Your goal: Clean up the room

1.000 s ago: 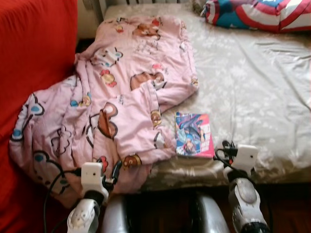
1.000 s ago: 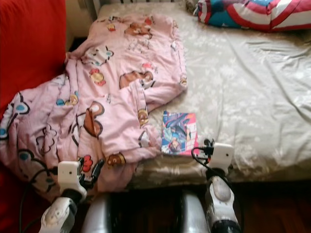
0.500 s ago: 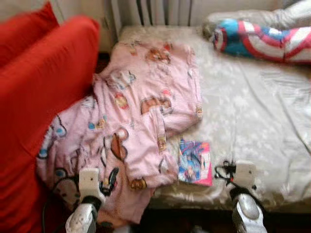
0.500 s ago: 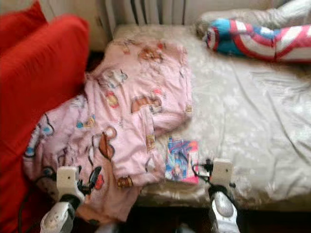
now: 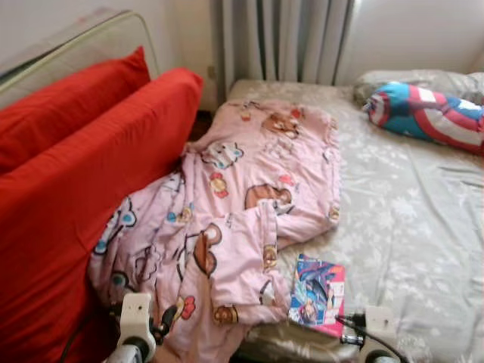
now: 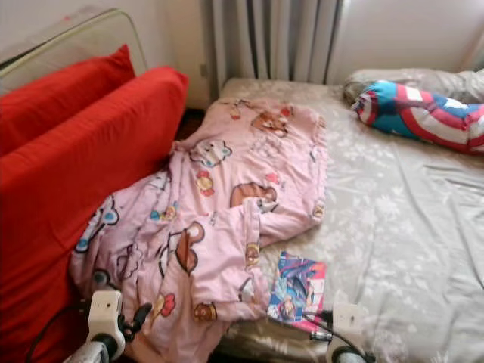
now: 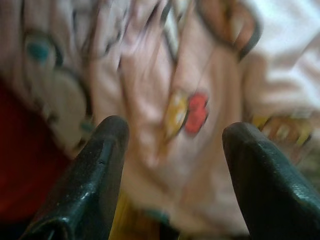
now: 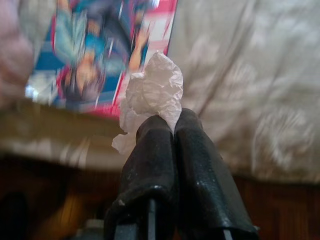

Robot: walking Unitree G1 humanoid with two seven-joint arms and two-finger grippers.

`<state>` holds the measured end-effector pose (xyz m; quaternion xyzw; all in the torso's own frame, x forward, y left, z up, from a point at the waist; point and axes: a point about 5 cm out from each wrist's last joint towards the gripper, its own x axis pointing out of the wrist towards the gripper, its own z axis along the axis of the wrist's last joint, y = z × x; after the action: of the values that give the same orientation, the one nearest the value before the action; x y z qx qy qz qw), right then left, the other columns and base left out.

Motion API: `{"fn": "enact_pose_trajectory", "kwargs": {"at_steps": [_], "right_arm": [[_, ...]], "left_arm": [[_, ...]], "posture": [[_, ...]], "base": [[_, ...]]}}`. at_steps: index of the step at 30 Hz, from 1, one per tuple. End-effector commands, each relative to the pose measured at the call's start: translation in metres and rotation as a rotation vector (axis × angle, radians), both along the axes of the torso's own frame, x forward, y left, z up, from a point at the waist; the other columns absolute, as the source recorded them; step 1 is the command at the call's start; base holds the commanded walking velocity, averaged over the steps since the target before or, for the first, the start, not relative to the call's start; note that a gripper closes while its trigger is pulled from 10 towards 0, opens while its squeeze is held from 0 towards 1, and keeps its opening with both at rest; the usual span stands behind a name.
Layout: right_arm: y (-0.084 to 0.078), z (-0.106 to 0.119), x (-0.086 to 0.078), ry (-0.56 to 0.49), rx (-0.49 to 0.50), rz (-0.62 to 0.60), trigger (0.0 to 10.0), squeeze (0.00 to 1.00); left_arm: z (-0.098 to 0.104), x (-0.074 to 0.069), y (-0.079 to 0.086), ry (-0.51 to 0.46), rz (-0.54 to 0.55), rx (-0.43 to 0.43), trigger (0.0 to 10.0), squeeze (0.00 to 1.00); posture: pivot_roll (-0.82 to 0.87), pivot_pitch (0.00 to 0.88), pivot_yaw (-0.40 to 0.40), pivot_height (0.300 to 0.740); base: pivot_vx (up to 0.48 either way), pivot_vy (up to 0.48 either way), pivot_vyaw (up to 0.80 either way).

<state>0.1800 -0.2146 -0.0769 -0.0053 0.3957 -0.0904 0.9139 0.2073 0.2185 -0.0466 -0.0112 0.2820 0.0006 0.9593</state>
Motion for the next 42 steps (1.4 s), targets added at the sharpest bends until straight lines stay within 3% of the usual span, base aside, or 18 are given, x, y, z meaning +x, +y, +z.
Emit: {"fn": "enact_pose_trajectory", "kwargs": {"at_steps": [1,7,17,28,42], "right_arm": [[0.001,-0.007,-0.011,0.058,0.022,-0.050,10.0,0.00],[0.013,-0.011,-0.016,0.060,0.098,-0.098,10.0,0.00],[0.017,-0.013,-0.018,0.086,0.055,-0.016,10.0,0.00],[0.026,-0.016,-0.021,0.122,0.070,0.048,10.0,0.00],[0.024,-0.019,-0.029,0.154,0.047,0.073,10.0,0.00]], "left_arm": [[-0.010,-0.008,0.004,0.091,-0.002,0.025,10.0,0.00],[-0.023,-0.022,0.004,0.210,0.018,0.032,10.0,0.00],[-0.024,-0.019,0.002,0.226,0.017,0.024,10.0,0.00],[-0.028,-0.025,0.004,0.261,0.064,0.036,10.0,0.00],[-0.033,-0.034,0.000,0.280,0.144,0.009,10.0,0.00]], "posture": [[0.13,0.000,0.019,0.740],[0.09,0.027,0.031,0.740],[0.10,0.090,0.020,0.740],[0.11,0.120,0.017,0.740],[0.09,0.070,0.004,0.740]], "base": [[0.000,0.000,0.00],[0.000,0.000,0.00],[0.000,0.000,0.10],[0.000,0.000,0.80],[0.000,0.000,0.80]]}}
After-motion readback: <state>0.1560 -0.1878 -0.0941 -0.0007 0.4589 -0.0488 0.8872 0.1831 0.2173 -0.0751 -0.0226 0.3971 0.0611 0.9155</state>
